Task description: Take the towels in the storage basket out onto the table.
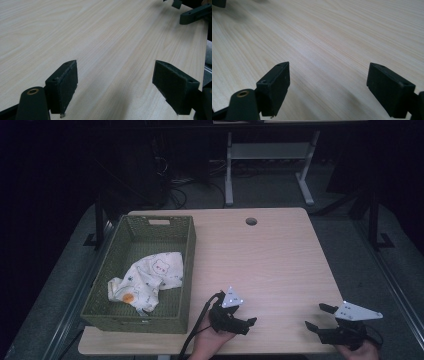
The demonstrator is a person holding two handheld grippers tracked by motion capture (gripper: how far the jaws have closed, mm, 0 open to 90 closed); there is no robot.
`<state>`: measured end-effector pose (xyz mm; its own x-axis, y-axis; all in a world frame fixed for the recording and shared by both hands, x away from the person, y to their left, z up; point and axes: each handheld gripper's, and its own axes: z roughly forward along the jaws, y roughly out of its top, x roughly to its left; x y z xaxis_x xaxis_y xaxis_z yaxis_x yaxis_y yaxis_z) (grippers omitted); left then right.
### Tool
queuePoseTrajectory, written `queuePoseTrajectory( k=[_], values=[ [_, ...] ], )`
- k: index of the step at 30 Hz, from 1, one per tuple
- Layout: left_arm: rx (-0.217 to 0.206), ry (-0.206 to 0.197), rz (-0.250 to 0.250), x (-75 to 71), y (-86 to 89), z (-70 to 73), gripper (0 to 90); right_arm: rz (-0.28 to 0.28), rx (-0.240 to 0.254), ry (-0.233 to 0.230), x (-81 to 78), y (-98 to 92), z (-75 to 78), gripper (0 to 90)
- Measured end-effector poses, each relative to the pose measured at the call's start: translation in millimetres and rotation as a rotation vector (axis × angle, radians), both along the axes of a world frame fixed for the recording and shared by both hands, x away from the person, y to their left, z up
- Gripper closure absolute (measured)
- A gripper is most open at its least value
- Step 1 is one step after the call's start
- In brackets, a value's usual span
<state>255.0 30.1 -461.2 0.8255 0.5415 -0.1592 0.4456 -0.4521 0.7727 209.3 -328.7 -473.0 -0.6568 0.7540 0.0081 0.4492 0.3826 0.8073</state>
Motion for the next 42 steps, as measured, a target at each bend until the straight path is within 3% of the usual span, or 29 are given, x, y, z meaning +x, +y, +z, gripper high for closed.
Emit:
queuePoseTrajectory(
  k=[5, 7, 8, 9, 13, 26, 28, 35, 36, 38, 42],
  values=[
    [-0.025, 0.024, -0.004, 3.9, 1.6, -0.4, 21.1, -0.002, 0.012, -0.003, -0.2, -2.4, 0.8, 17.9],
    [-0.051, 0.078, -0.008, 9.6, 2.8, -0.8, 21.0, 0.0, 0.013, -0.01, -1.6, -2.6, 1.5, 18.0],
    [-0.051, 0.078, -0.008, 9.6, 2.8, -0.8, 20.7, 0.0, 0.015, -0.007, -2.7, -2.7, 1.9, 17.9],
    [-0.066, 0.13, 0.003, 12.5, 3.4, -1.5, 20.2, 0.002, 0.014, -0.012, -3.3, -3.2, 2.0, 18.0],
    [-0.107, 0.211, 0.001, 17.0, 5.8, 2.8, 20.1, -0.006, 0.028, -0.017, -4.2, -6.1, 2.9, 18.0],
    [-0.142, 0.236, -0.051, 14.0, 11.5, 38.9, 18.8, -0.008, 0.034, -0.035, -6.0, -4.0, 4.9, 17.1],
    [-0.152, 0.252, -0.07, 16.2, 12.3, 49.7, 18.8, -0.005, 0.032, -0.038, -6.2, -3.2, 5.1, 17.1],
    [-0.161, 0.243, -0.083, 22.9, 18.3, 74.2, 18.0, -0.004, 0.031, -0.044, -7.0, -1.6, 5.6, 17.1],
    [-0.192, 0.254, -0.082, 25.6, 22.7, 82.4, 18.0, -0.001, 0.031, -0.048, -7.1, -1.7, 5.7, 17.0],
    [-0.21, 0.255, -0.08, 26.8, 26.9, 91.4, 18.1, -0.002, 0.032, -0.05, -7.3, -1.7, 5.8, 17.1],
    [-0.207, 0.245, -0.087, 29.7, 32.6, 104.7, 18.0, -0.002, 0.032, -0.048, -7.1, -1.7, 5.7, 17.1]
  ],
)
